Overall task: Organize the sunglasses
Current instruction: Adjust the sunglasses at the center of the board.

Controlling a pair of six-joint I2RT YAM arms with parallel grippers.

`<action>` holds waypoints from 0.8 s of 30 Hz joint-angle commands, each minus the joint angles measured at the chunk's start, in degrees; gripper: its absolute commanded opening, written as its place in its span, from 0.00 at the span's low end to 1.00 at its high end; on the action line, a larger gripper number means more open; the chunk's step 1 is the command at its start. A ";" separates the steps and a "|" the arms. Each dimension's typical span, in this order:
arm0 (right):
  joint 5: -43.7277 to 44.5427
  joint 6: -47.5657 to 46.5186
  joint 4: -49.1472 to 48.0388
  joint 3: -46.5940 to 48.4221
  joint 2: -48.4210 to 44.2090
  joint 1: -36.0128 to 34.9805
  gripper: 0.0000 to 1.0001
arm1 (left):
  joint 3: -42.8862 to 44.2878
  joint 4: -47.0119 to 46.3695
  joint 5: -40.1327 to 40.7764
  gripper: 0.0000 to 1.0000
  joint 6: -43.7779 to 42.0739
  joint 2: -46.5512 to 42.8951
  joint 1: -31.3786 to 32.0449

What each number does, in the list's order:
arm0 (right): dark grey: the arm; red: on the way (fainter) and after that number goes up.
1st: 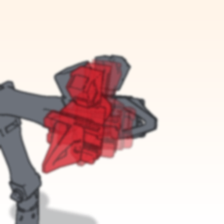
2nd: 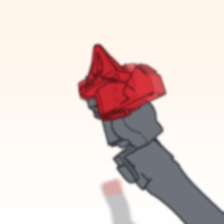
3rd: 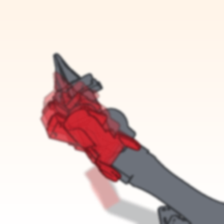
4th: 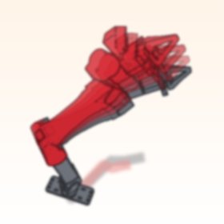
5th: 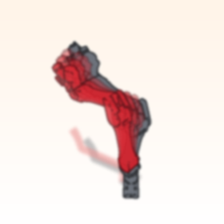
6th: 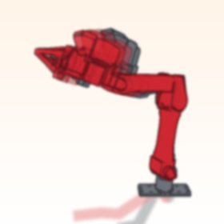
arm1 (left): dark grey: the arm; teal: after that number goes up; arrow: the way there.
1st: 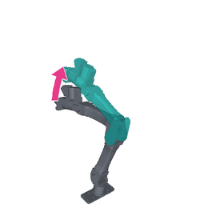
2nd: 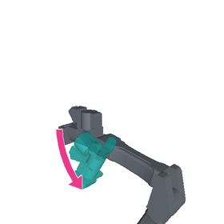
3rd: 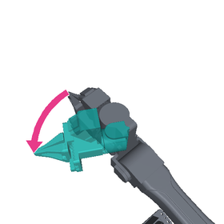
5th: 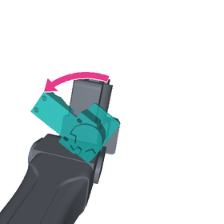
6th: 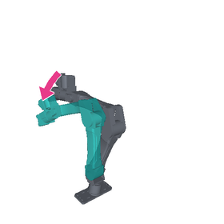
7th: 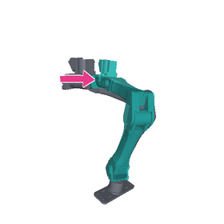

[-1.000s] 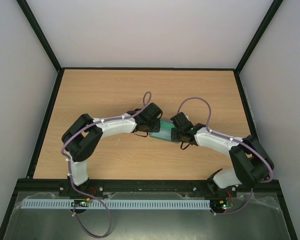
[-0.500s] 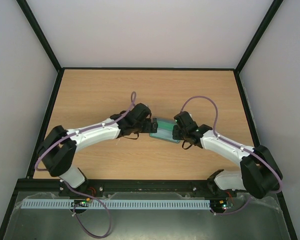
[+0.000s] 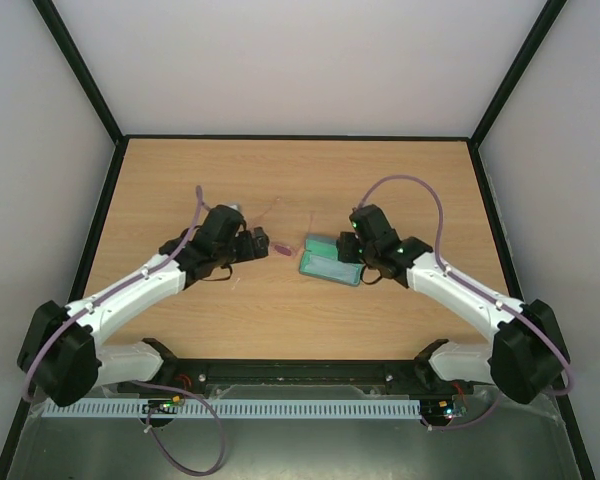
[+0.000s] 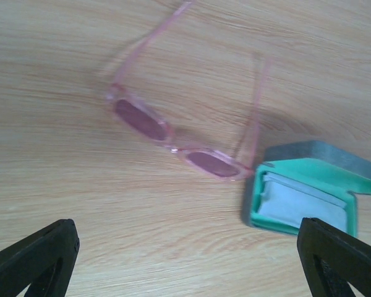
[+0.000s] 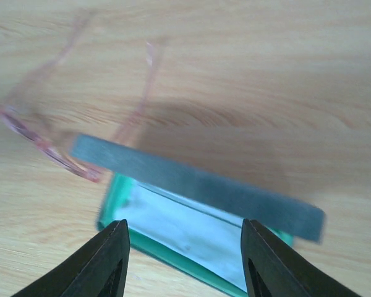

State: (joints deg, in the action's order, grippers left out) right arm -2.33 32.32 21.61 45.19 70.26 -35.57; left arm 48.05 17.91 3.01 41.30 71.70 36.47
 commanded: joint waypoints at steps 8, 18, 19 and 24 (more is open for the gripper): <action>-3.54 -2.54 1.22 23.33 18.55 0.24 0.52 | -7.30 1.58 -2.54 0.99 -1.29 -8.50 -7.28; -7.36 -2.32 4.92 39.50 39.69 0.15 0.52 | -9.35 1.56 -4.18 0.99 -2.09 -10.30 -8.79; -6.17 -2.25 6.72 41.03 41.17 0.08 0.52 | -9.60 1.55 -4.46 0.99 -2.18 -10.40 -8.99; -3.28 -0.59 10.59 43.08 44.48 0.03 0.52 | -10.55 0.74 -5.09 0.99 -2.32 -11.04 -9.87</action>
State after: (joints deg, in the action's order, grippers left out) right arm -8.19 30.70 26.61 85.95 113.91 -35.57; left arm 38.63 18.83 -0.95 39.97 61.84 27.51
